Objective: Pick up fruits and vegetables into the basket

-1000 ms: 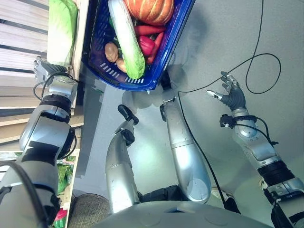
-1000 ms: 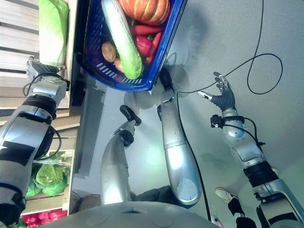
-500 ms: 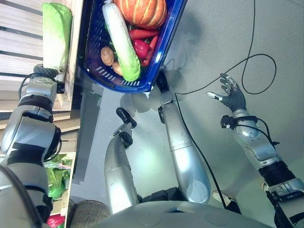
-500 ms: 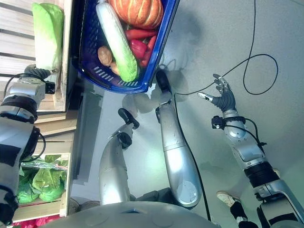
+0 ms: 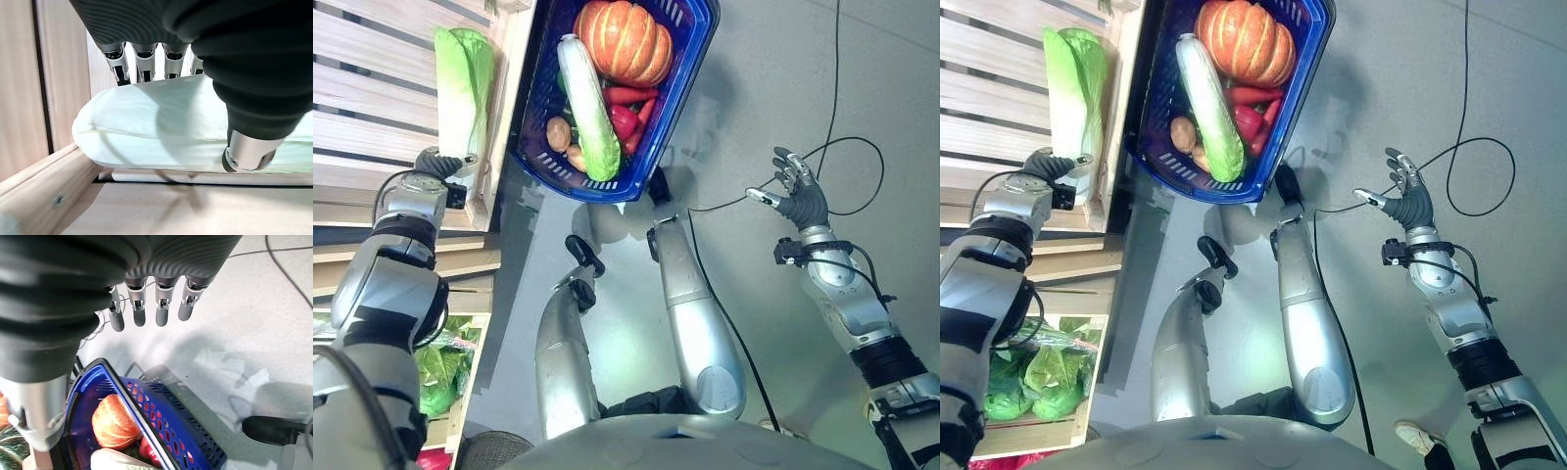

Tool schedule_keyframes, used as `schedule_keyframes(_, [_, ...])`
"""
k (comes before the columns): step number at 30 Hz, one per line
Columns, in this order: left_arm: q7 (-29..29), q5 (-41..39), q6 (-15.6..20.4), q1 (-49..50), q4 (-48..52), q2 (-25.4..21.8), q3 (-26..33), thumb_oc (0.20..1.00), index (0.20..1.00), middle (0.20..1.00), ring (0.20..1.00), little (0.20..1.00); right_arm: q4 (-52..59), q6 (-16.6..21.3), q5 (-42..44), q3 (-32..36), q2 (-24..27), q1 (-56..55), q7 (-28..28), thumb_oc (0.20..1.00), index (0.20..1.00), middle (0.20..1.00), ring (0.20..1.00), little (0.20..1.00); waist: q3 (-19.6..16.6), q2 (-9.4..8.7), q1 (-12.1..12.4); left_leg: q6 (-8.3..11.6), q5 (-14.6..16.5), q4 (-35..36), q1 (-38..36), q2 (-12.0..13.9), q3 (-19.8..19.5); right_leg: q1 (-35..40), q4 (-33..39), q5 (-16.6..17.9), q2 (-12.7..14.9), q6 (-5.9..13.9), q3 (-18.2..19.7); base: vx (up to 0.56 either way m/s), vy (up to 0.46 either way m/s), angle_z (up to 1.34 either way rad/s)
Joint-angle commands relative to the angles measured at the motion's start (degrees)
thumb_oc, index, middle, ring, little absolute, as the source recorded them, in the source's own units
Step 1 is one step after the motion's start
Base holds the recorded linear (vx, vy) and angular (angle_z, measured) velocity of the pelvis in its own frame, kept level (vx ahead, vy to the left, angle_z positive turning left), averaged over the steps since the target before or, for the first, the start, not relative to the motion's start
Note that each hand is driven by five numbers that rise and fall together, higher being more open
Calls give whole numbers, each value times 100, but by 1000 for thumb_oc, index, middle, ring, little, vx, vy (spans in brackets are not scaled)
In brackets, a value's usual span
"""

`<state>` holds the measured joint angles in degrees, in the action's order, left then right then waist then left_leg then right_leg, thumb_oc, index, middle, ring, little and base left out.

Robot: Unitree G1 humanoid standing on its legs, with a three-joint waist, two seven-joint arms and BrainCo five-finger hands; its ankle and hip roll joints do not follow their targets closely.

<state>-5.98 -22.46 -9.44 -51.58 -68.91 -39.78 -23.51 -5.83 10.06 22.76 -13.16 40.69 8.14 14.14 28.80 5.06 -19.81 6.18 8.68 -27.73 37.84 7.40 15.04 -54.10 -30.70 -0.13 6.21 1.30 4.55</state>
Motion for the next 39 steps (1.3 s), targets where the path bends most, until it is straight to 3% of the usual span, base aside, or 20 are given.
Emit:
schedule_keyframes(1, [66, -72, 483, 1029, 268, 475, 460, 200, 200, 200, 200, 200, 587, 411, -175, 238, -178, -381, -346, 1000, 1000, 1000, 1000, 1000, 99, -239, 93, -270, -187, 23, 170, -114, 187, 395, 16, -610, -31, 187, -314, -29, -58, 5])
schedule_keyframes(3, [-43, 12, 819, 1269, 610, 466, 556, 200, 200, 200, 200, 200, 798, 491, -173, 236, -208, -436, -540, 1000, 1000, 1000, 1000, 1000, 99, -229, 161, -258, -231, 138, -43, -133, 160, 643, 109, -609, 5, 206, -379, -35, -70, 6])
schedule_keyframes(4, [-127, 87, 1104, 1545, 1009, 482, 609, 200, 200, 200, 200, 200, 1035, 410, 65, 256, -254, -482, -891, 1000, 1000, 1000, 1000, 1000, 99, -202, 239, -256, -269, 259, -247, -169, 117, 852, 178, -608, 31, 226, -432, -29, -75, 6])
schedule_keyframes(7, [-290, 178, 1488, 2051, 1683, 541, 731, 200, 200, 200, 200, 200, 1323, 254, 393, 280, -335, -527, -1311, 1000, 1000, 1000, 1000, 1000, 99, -157, 392, -251, -320, 417, -535, -216, 38, 1187, 290, -613, 77, 249, -514, -25, -80, 11])
schedule_keyframes(11, [-581, 417, 2129, 2836, 2710, 760, 853, 200, 200, 200, 200, 200, 1630, -203, 1164, 276, -506, -531, -1986, 1000, 1000, 1000, 1000, 1000, 99, -73, 656, -253, -380, 664, -1017, -307, -101, 1752, 452, -660, 154, 268, -650, -16, -72, 14])
schedule_keyframes(17, [-808, 1035, 2470, 3448, 3877, 850, 790, 200, 200, 200, 200, 200, 1919, -815, 2035, 125, -944, -248, -2381, 1000, 1000, 1000, 1000, 1000, 97, -19, 1004, -282, -423, 884, -1534, -372, -281, 2421, 602, -724, 245, 267, -851, 1, -85, 16])
schedule_keyframes(18, [-860, 1365, 2398, 3468, 4242, 738, 694, 200, 200, 200, 200, 200, 2043, -1023, 2223, 39, -1081, -79, -2362, 1000, 1000, 1000, 1000, 1000, 99, -37, 1101, -339, -581, 959, -1587, -377, -291, 2538, 706, -566, 252, 213, -928, -69, -112, 11])
schedule_keyframes(21, [-626, 1684, 2269, 3502, 4802, 596, 584, 200, 200, 200, 200, 200, 2225, -1165, 2257, -160, -1231, 145, -2240, 1000, 1000, 1000, 1000, 1000, 32, -61, 1261, -361, -584, 993, -1692, -396, -380, 2727, 735, -587, 272, 212, -995, 0, -134, 19])
schedule_keyframes(26, [-440, 2069, 2189, 3545, 5342, 474, 410, 200, 200, 200, 200, 200, 2276, -1110, 2153, -392, -1298, 424, -1966, 1000, 1000, 1000, 1000, 1000, -36, -112, 1421, -398, -560, 1010, -1812, -420, -473, 2949, 797, -598, 290, 224, -1061, 25, -107, 20])
schedule_keyframes(27, [-392, 2427, 2146, 3535, 5587, 444, 259, 200, 200, 200, 200, 200, 2250, -1158, 2097, -517, -1329, 595, -1686, 1000, 1000, 1000, 1000, 1000, -66, -131, 1490, -414, -534, 1011, -1867, -432, -523, 3054, 836, -604, 293, 226, -1088, 32, -96, 8])
schedule_keyframes(39, [-385, 3254, 1911, 3241, 6231, 377, -422, 200, 200, 200, 200, 200, 1920, -1630, 2541, -1225, -1482, 1162, -1240, 1000, 1000, 1000, 1000, 1000, -123, -298, 1729, -433, -457, 961, -2060, -386, -719, 3475, 1038, -550, 270, 276, -1192, 34, -85, 7])
